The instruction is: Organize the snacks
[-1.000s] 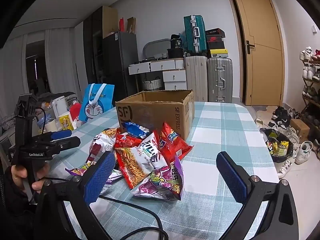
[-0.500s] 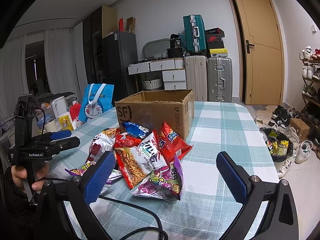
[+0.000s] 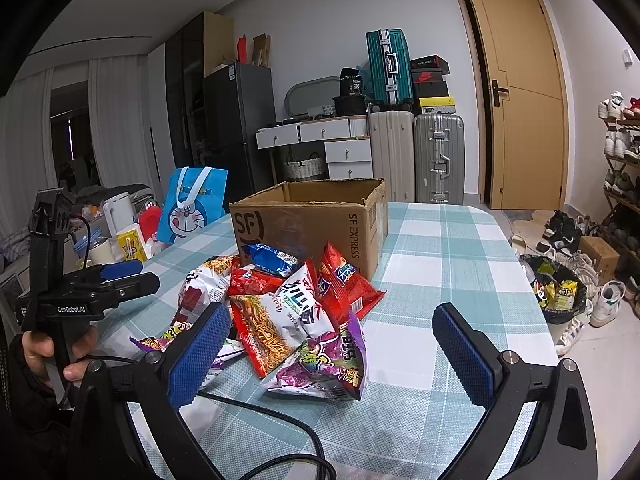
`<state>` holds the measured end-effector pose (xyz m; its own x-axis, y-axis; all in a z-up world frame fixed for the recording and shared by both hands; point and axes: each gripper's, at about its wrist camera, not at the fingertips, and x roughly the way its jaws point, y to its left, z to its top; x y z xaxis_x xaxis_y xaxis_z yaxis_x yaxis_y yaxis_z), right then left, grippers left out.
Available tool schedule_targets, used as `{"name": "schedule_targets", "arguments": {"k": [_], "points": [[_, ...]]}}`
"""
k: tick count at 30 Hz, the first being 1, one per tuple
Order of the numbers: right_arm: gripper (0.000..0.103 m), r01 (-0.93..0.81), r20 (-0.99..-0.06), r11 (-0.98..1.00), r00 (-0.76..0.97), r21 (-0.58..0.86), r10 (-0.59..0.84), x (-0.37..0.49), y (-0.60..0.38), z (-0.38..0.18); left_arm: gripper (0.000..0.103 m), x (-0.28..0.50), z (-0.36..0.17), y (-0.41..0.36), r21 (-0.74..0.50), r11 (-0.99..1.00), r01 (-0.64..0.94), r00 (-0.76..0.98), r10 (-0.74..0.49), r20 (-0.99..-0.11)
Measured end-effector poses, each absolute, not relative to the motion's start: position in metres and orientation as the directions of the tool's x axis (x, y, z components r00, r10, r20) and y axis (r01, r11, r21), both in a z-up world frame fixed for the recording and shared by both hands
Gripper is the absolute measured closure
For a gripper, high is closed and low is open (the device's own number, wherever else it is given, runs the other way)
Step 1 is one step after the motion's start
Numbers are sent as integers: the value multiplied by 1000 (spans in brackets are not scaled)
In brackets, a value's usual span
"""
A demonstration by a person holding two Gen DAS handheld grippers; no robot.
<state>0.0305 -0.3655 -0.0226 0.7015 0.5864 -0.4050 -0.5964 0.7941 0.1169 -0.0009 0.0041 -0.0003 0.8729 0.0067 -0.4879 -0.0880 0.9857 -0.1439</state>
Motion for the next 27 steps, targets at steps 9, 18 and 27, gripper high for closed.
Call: {"name": "schedule_targets", "arguments": {"k": [9,18,27], "points": [[0,-593,-409,797,702,117,583,31,-365,-22,1,-1,0,4,-145,986,-87,874,5,-487],[0,-592,-410,797,702,118,582,31,-365,-23,1,-1,0,5,-146,985,-87,873,5,-488],[0,-573,-448,809,693,133,564,40,-364,-26,1,3,0,3,-140,986,-95,865,13,-501]]}}
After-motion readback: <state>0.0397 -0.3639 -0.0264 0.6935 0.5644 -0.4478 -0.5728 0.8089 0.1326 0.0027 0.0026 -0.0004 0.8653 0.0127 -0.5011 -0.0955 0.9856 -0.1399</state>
